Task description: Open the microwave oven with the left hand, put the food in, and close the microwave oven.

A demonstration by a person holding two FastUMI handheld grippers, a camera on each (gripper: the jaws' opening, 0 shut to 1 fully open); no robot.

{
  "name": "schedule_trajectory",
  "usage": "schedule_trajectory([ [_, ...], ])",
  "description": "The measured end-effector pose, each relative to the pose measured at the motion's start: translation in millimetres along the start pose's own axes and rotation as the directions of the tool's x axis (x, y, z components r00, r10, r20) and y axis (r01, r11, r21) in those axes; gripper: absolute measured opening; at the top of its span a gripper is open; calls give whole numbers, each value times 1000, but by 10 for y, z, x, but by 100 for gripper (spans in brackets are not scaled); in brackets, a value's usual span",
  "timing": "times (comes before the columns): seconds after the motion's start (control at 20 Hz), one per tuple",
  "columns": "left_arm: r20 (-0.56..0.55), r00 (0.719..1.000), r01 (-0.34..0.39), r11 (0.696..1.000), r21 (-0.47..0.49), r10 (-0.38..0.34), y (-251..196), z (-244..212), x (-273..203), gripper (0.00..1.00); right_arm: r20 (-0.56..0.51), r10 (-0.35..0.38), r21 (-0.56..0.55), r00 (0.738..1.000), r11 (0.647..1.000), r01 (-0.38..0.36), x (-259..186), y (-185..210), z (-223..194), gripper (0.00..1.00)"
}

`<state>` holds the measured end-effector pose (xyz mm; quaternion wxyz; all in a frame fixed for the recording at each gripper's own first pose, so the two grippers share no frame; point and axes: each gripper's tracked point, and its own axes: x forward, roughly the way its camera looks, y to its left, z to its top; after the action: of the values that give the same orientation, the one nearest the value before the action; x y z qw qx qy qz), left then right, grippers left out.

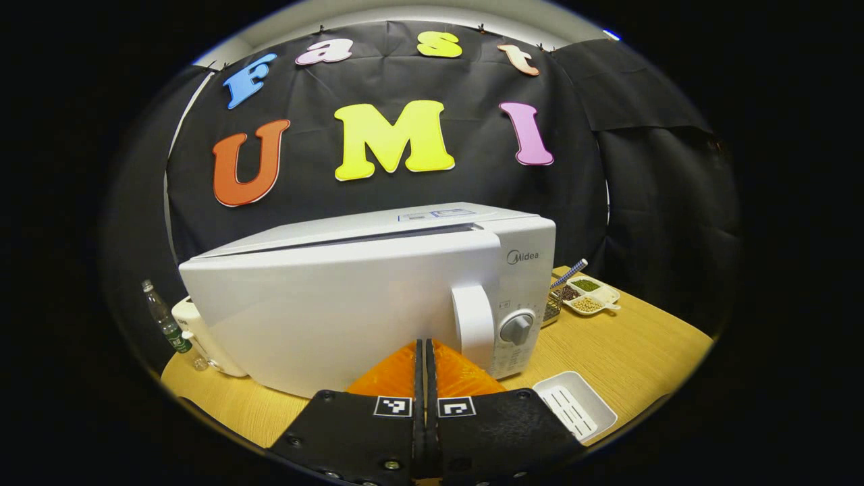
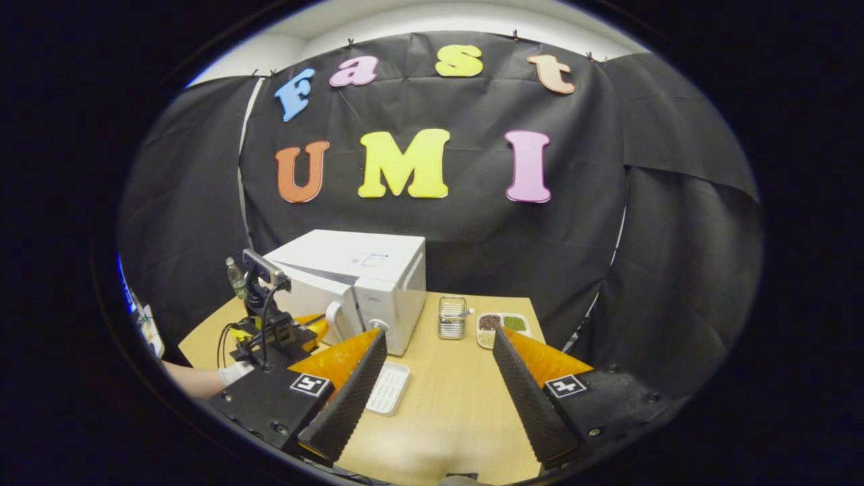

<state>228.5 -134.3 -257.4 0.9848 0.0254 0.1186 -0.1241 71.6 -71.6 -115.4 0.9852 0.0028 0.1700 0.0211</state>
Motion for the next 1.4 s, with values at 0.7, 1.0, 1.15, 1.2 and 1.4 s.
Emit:
schedule_trajectory([
  [0.7, -24, 998, -49, 999, 4, 49, 49, 73, 198, 0, -37, 54, 3, 998, 999, -54, 264, -56, -49, 100],
  [1.0, -25, 997, -74, 997, 17, 74, 76, 54, 104, 0, -30, 77, -3, 997, 997, -77, 322, -46, -31, 100],
  [1.15, -27, 994, -108, 993, 37, 110, 143, 43, -113, 0, -29, 86, -5, 996, 996, -86, 350, -55, -26, 100],
  [1.2, -28, 991, -130, 990, 48, 132, 191, 43, -187, 0, -23, 87, -8, 996, 996, -87, 358, -67, -19, 100],
  [1.4, -77, 982, -166, 984, 62, 170, 279, -94, -436, 86, -3, 97, -8, 995, 995, -97, 352, -82, -24, 100],
])
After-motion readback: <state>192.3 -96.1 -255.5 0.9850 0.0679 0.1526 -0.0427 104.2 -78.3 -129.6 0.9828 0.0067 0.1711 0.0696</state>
